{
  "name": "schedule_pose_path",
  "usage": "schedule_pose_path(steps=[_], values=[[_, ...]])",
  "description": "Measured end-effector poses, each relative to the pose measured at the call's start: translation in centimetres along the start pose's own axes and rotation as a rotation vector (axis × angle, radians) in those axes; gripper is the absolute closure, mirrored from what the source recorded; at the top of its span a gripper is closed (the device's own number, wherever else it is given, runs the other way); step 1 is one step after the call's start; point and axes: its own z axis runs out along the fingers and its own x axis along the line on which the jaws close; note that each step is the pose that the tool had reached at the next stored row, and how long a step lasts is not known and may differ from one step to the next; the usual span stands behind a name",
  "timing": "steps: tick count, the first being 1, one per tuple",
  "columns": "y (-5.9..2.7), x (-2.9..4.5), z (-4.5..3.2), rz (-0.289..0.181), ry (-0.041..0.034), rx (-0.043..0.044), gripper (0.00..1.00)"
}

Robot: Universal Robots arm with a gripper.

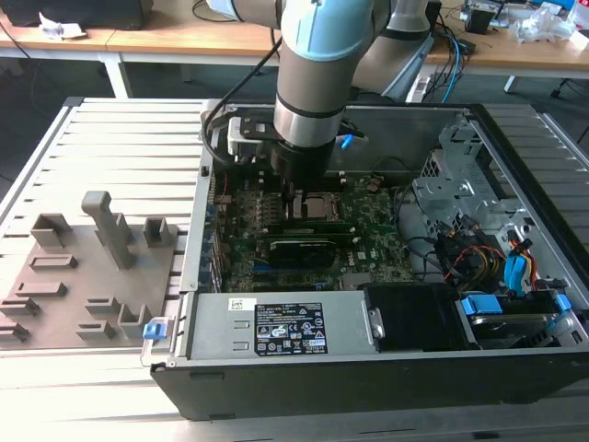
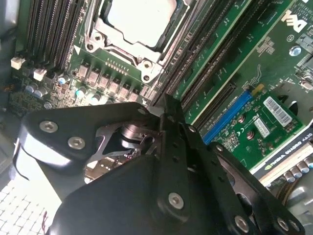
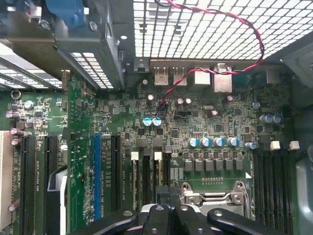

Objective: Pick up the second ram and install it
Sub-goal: 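Press down the second ram until it locks into place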

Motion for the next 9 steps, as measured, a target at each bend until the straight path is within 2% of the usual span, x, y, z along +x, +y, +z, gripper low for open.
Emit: schedule_pose_path(steps=[3, 5, 8, 9], values=[[-0.01, -0.04, -0.17, 0.0, -0.0034, 0.0015, 0.89], [-0.26, -0.06, -0.64, 0.0, -0.0019, 0.0003, 0.89], [-1.99, -0.09, -0.76, 0.0, -0.0017, -0.0073, 0.89], [-2.8, -0.1, -0.82, 0.001, -0.0017, -0.0123, 0.89]])
